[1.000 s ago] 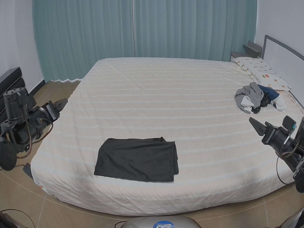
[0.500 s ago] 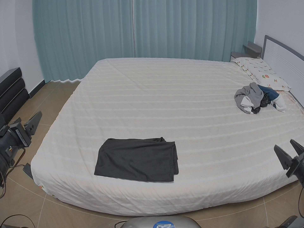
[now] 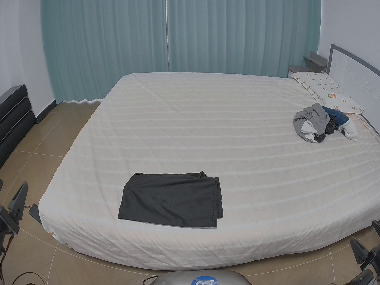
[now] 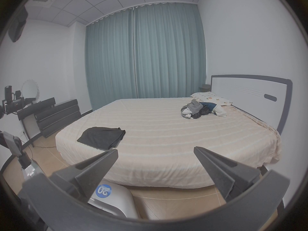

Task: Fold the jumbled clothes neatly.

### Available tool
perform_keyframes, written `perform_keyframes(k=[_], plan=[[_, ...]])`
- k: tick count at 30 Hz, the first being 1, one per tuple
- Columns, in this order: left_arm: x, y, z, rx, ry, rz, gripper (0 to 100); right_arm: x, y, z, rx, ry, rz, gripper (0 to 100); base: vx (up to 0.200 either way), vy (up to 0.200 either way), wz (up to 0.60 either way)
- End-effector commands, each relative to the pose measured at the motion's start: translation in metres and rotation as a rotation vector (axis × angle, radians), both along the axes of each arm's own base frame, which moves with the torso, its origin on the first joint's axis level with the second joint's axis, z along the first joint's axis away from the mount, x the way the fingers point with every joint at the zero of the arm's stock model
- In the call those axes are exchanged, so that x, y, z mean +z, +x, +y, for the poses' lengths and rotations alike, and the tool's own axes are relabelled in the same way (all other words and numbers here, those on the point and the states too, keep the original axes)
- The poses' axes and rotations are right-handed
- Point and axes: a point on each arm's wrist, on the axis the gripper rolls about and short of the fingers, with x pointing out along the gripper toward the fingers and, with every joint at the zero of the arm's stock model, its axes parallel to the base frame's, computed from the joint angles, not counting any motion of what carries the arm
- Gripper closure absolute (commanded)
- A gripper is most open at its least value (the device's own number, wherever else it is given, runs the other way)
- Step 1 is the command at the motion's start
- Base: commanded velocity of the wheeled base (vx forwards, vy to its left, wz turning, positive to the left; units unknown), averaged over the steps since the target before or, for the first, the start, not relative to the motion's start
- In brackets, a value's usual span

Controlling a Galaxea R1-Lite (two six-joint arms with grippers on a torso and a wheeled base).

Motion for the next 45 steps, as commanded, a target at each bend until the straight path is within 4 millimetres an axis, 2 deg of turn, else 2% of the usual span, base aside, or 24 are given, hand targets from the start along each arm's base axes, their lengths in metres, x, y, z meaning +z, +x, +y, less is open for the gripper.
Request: perform_keyframes(k=[1,7,12,17,22,29,38,45], plan=[[-0.029,-0.060,0.003,0.070,0.044,-0.098,0,-0.022,-0.029,0.000,-0.038,-0.021,-0.150,0,0.000,0.000,0.00],[-0.044,-0.077,0.003,0.071,0.058,-0.101,0,-0.039,-0.017,0.001,0.011,-0.043,-0.206,0,0.000,0.000,0.00],[-0.057,-0.085,0.003,0.073,0.056,-0.133,0,-0.041,-0.016,0.002,0.016,-0.072,-0.212,0,0.000,0.000,0.00],[-0.076,-0.076,0.003,0.067,0.057,-0.086,0,-0.042,-0.016,0.001,0.006,-0.051,-0.209,0,0.000,0.000,0.00],[-0.091,-0.068,0.003,0.061,0.056,-0.117,0,-0.042,-0.016,0.001,-0.004,-0.027,-0.206,0,0.000,0.000,0.00],[-0.098,-0.067,0.003,0.049,0.051,-0.046,0,-0.042,-0.016,0.001,-0.005,-0.032,-0.207,0,0.000,0.000,0.00],[-0.099,-0.067,0.001,-0.003,0.049,-0.043,0,-0.042,-0.016,0.001,-0.004,-0.027,-0.206,0,0.000,0.000,0.00],[-0.099,-0.067,-0.003,-0.183,0.038,-0.046,0,-0.042,-0.016,0.001,-0.004,-0.027,-0.206,0,0.000,0.000,0.00]])
